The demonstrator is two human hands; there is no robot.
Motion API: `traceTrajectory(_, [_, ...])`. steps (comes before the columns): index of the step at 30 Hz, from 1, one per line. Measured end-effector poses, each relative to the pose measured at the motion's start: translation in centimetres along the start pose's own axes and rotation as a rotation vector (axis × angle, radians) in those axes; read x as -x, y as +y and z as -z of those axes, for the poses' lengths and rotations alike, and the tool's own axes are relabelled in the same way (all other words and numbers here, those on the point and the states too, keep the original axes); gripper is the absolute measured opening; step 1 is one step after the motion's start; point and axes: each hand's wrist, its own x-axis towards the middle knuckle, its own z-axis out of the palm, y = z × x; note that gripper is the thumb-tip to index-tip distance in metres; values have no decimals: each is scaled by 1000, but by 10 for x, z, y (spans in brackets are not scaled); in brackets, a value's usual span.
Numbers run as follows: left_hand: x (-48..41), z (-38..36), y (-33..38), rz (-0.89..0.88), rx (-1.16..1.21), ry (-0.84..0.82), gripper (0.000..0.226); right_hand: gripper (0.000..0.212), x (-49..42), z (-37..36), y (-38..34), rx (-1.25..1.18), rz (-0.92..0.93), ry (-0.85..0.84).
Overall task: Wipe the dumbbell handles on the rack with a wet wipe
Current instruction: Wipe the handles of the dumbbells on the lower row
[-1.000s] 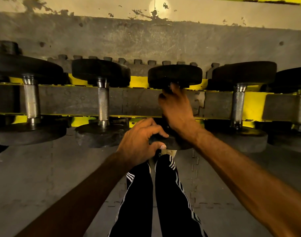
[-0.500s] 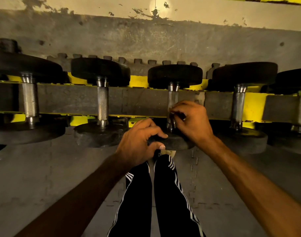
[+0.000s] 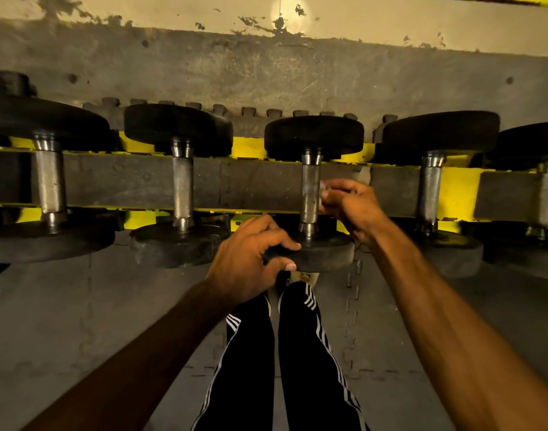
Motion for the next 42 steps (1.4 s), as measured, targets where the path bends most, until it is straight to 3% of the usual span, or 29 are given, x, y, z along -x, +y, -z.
traceTrajectory(3, [-1, 0, -2, -1, 6, -6, 30, 28, -20, -12, -9, -279, -5, -61])
traceTrajectory(4, [-1, 0, -2, 1, 6, -7, 30, 28, -21, -10, -9, -262, -46, -101])
traceTrajectory(7, [0, 0, 0, -5, 7, -3, 30, 24, -13, 11, -8, 176, -208, -231])
traceTrajectory(9, [0, 0, -1, -9, 8, 4, 31, 21, -12, 20, -10, 233, -237, -259])
traceTrajectory(12, [0, -1, -2, -12, 18, 6, 32, 32, -17, 11, -15, -175, -111, -112])
traceTrajectory(14, [1, -2, -4, -8, 15, 8, 33, 28, -15, -3, -11, -235, 12, 38])
traceTrajectory(17, [1, -2, -5, -7, 10, 5, 33, 14, 8, -14, 0, 203, 260, 184])
traceTrajectory(19, [1, -2, -5, -7, 9, 2, 30, 10, 26, -8, 3, 535, 607, 155])
traceTrajectory(21, [1, -2, -4, -12, 12, 5, 28, 15, 31, -2, 1, 910, 968, 21])
traceTrajectory(24, [0, -3, -5, -14, 20, 13, 28, 31, 18, -19, -15, 1267, 1139, 32])
traceTrajectory(27, [0, -4, -5, -12, 24, 16, 29, 29, 17, -48, -29, 1634, 1085, 194])
traceTrajectory(28, [0, -3, -5, -14, 26, 17, 29, 29, 23, -57, -32, 1756, 1027, 177])
traceTrajectory(30, [0, -3, -4, -15, 27, 18, 32, 23, 36, -70, -31, 1916, 913, -23])
traceTrajectory(32, [0, -3, -2, -10, 23, 19, 35, 23, 50, -73, -31, 1931, 846, -274])
traceTrajectory(34, [1, -4, -2, -8, 31, 26, 31, 25, 54, -72, -40, 1916, 799, -386])
traceTrajectory(39, [6, -10, -5, 2, 45, 63, 28, 25, 29, -74, -65, 1977, 762, 38])
traceTrajectory(40, [7, -11, -5, 3, 50, 69, 28, 24, 30, -74, -65, 1990, 755, -5])
traceTrajectory(42, [8, -12, -5, 6, 50, 76, 28, 21, 36, -72, -59, 2034, 785, -246])
